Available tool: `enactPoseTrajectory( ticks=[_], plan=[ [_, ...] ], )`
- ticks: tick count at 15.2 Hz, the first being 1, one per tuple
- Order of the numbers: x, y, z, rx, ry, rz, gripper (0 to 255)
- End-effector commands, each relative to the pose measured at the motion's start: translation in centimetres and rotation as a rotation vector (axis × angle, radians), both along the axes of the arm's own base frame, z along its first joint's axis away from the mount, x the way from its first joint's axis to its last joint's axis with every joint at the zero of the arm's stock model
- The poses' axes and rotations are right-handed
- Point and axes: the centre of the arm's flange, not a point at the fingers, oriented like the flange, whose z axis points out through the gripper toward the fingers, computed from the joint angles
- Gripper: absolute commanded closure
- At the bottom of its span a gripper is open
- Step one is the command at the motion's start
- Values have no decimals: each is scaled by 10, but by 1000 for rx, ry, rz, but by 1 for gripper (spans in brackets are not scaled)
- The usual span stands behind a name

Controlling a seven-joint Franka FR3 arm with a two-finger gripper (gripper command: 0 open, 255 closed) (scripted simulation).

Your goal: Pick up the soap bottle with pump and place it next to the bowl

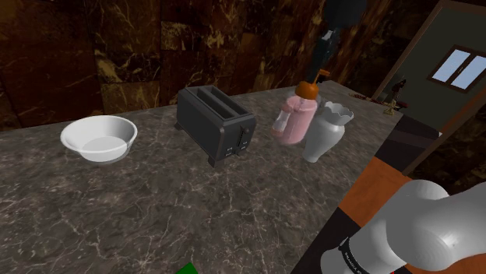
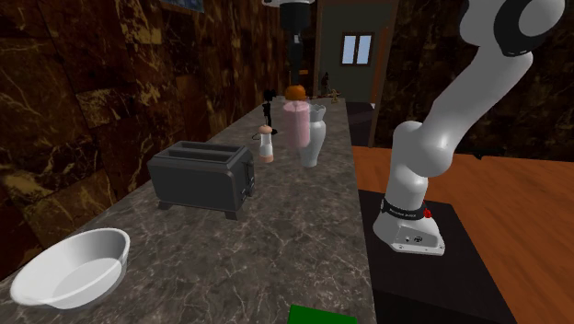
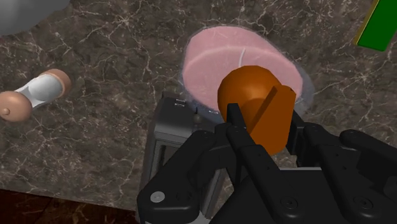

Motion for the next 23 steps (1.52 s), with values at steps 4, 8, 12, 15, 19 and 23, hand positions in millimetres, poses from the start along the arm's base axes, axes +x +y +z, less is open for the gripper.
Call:
enactPoseTrajectory(
  ticks=[4,8,12,15,19,23],
  plan=[
    [31,54,-21,1,-1,-1,255],
    [56,98,-37,1,-1,-1,255],
    [81,141,-52,1,-1,-1,255],
    [100,174,-64,1,-1,-1,255],
    [125,218,-80,1,-1,-1,255],
    [151,261,-96,1,-1,-1,255]
  ],
)
